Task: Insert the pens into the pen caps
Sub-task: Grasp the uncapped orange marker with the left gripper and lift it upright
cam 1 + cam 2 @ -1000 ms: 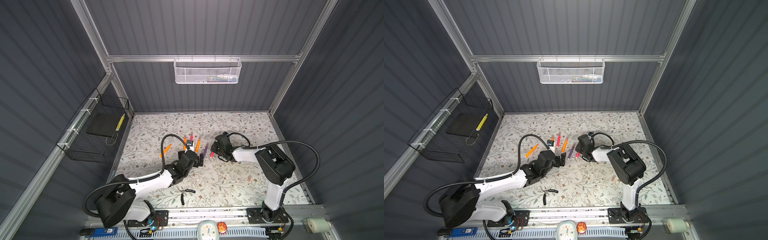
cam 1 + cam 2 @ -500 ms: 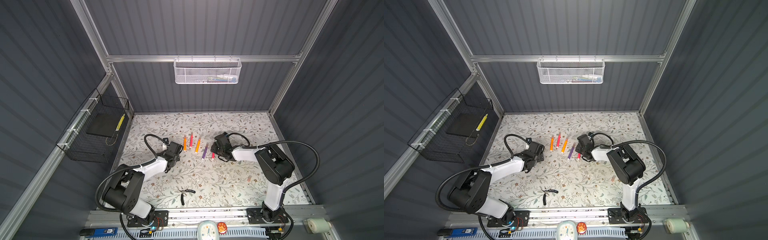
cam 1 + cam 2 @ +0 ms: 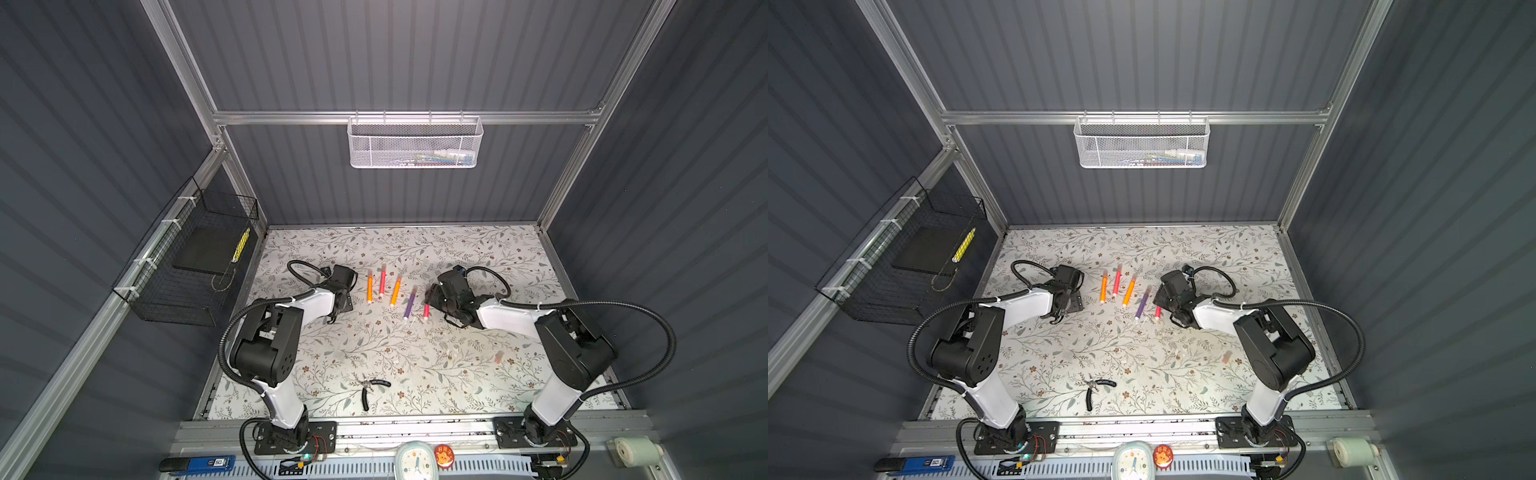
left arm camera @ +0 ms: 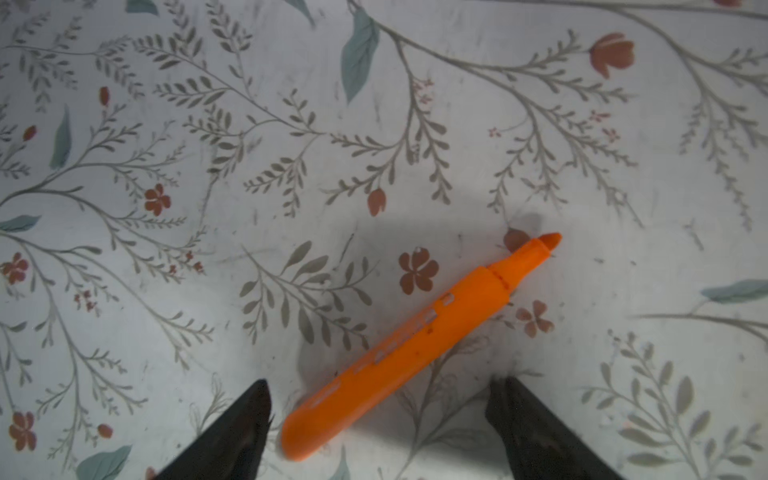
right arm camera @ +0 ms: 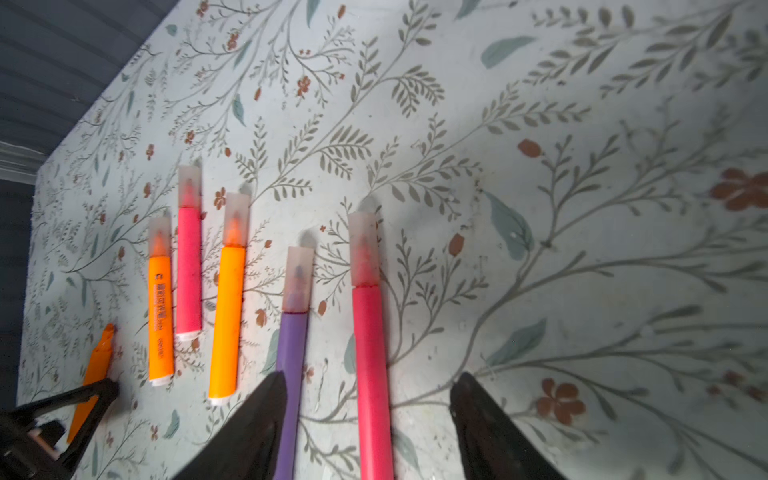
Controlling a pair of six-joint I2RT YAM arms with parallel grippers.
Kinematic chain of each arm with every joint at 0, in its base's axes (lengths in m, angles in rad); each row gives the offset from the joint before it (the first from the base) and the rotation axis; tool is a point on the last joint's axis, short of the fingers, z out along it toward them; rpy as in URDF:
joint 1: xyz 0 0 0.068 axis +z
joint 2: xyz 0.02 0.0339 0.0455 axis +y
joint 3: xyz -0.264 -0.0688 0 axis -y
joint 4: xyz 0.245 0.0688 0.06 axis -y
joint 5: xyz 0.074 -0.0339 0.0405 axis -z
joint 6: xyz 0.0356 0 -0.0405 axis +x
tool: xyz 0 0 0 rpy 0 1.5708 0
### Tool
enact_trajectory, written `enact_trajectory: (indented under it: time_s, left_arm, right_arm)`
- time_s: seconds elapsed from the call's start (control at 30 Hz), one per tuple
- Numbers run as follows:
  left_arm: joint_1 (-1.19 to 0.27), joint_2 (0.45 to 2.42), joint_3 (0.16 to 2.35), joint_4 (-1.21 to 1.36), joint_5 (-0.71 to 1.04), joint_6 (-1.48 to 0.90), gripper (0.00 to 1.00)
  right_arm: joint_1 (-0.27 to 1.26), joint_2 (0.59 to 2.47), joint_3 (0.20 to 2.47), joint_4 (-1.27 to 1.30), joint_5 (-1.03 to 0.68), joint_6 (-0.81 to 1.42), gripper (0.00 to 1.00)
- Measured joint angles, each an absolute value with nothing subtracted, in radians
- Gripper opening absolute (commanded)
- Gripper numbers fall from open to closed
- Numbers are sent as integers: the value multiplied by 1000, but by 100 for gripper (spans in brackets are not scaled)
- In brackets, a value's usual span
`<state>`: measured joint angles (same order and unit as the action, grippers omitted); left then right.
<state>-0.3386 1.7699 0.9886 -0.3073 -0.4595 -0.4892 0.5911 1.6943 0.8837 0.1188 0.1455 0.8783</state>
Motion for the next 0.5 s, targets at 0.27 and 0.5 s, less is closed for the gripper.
enact_trajectory:
  time_s: [0.27, 0.5]
  left_arm:
    - [-339, 1779, 1001, -308, -373, -478, 50]
    - [-339, 1764, 971, -266, -308, -479, 36]
  right_arm:
    - [599, 1582, 832, 115, 162, 874, 69]
    - [606, 1581, 821, 115, 167, 874, 68]
